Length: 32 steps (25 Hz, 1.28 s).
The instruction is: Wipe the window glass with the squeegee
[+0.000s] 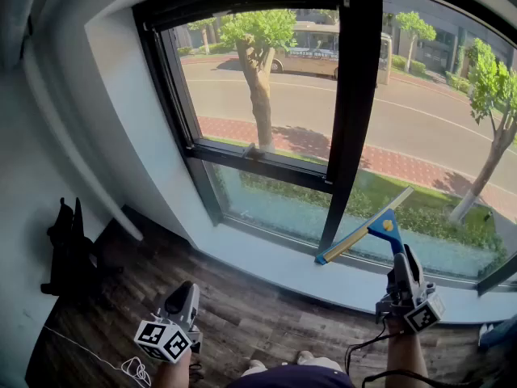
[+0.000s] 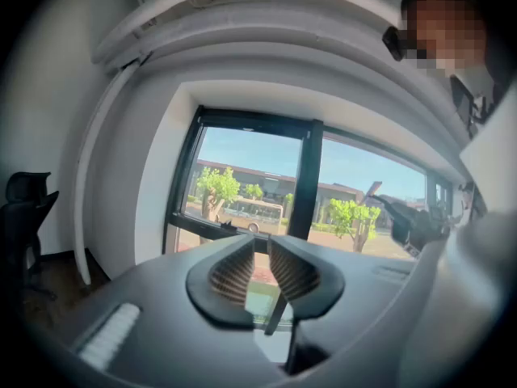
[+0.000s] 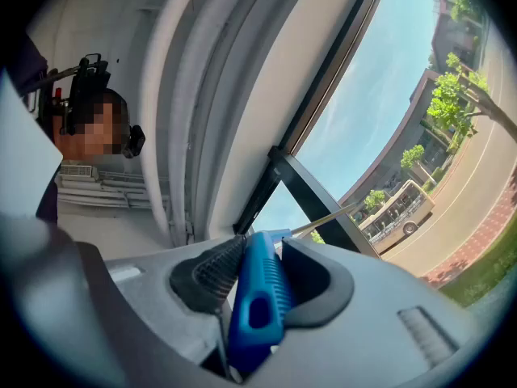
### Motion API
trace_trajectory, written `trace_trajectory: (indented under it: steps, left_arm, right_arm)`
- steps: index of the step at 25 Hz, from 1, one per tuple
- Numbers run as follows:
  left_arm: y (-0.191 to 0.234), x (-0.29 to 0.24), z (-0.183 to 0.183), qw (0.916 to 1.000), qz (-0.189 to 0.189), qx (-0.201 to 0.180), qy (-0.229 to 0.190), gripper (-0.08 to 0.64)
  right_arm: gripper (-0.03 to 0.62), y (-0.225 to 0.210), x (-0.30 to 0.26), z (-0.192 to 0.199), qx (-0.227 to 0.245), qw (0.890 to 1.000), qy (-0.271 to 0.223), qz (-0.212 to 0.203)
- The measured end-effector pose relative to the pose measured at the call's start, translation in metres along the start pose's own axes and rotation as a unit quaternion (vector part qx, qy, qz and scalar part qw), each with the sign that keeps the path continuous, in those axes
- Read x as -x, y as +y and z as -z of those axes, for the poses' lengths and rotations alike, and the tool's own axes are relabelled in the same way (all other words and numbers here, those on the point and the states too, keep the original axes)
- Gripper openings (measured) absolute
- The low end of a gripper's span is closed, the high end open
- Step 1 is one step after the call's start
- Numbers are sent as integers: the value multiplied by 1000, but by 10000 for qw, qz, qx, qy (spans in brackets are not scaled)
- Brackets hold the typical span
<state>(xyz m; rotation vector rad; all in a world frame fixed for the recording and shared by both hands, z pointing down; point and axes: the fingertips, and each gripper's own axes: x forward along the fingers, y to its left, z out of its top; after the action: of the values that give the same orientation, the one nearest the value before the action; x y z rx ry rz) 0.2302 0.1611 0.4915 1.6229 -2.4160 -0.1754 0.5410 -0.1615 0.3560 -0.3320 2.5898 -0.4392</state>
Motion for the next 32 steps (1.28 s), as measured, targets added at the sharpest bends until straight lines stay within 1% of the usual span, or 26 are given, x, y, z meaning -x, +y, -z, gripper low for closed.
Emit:
trace_trajectory:
  steps: [4, 7, 9, 12, 13, 15, 17, 19, 22, 24, 28, 32]
  left_arm:
    - [2, 8, 4, 9999, -14, -100, 48, 52]
    - [7, 15, 5, 9999, -95, -109, 40, 51]
    - [9, 21, 5, 9999, -95, -32, 13, 45]
    - [17, 28, 4, 10000, -70, -7, -2, 44]
    - [22, 31, 4, 10000, -91, -34, -3, 44]
    - [30, 35, 3, 9999, -95, 35, -75, 44]
    - [37, 38, 3, 9998, -66, 116, -114, 38]
    - [54, 47, 4, 9998, -140, 142, -98, 37]
    - [81, 61, -7, 9991, -265, 270, -164, 37]
    - [90, 62, -14, 9993, -197, 269, -169, 34]
    - [105, 64, -17, 9999, -1, 114, -28, 32]
    - [117, 57, -18, 9999, 46, 119, -75, 31]
  right_arm:
    - [152, 9, -1, -8, 185, 9998, 73, -35]
    - [150, 0, 11, 2, 89, 9999, 104, -56]
    - [150, 6, 12, 6, 31, 9999, 90, -87]
    - [150, -2, 20, 24, 102, 9998, 168, 28]
    - [152, -3, 21, 32, 143, 9997, 210, 13]
    - [150, -2, 21, 42, 239, 9994, 260, -54]
    - [150, 10, 13, 47, 149, 9995, 274, 36]
    - [152, 21, -1, 54, 1, 9995, 281, 148]
    - [150, 31, -18, 72, 51, 9995, 312, 52]
    - [150, 42, -23, 77, 75, 9997, 245, 29]
    - [150, 66, -14, 80, 90, 9998, 109, 143]
    - [150, 75, -18, 88, 73, 9997, 208, 130]
